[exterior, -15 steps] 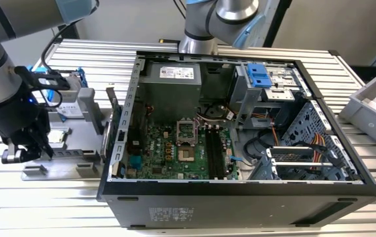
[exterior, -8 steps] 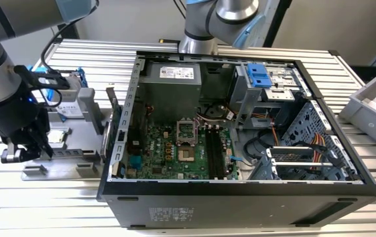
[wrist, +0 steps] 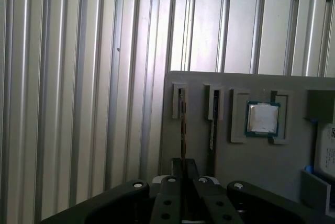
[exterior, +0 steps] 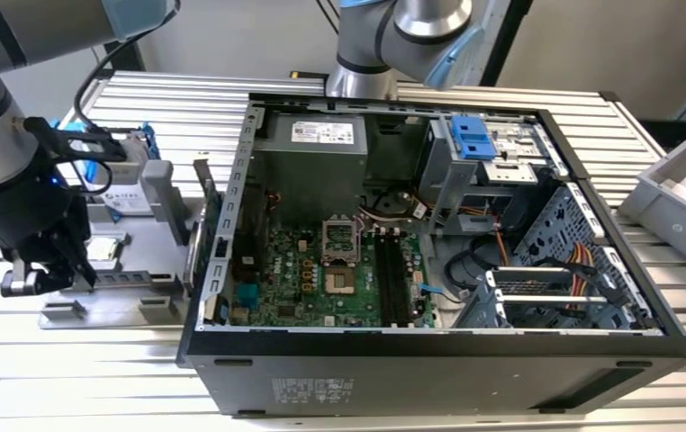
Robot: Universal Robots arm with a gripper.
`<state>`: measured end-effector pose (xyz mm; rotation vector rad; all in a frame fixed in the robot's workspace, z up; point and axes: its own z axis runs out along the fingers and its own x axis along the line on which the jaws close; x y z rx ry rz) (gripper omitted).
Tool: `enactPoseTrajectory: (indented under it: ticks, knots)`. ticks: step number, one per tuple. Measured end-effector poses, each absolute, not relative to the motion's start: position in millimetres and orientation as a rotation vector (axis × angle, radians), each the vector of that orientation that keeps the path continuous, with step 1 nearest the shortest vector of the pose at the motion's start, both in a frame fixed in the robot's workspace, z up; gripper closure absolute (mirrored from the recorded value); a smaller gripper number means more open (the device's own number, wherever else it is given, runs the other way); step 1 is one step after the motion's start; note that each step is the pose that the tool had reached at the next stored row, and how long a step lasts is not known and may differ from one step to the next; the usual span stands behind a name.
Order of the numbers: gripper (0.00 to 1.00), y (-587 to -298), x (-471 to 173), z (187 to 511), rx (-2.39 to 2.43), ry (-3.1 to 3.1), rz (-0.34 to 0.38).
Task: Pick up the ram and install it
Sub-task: 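Pick up the ram and move it above insertion slot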
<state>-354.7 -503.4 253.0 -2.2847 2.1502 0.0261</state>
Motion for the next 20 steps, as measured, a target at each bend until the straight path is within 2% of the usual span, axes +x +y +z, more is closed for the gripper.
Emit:
enactPoseTrajectory:
  ticks: [20]
  knots:
    - [1.00,-503.3,-354.7,261.7,-2.285,2.150,0.026]
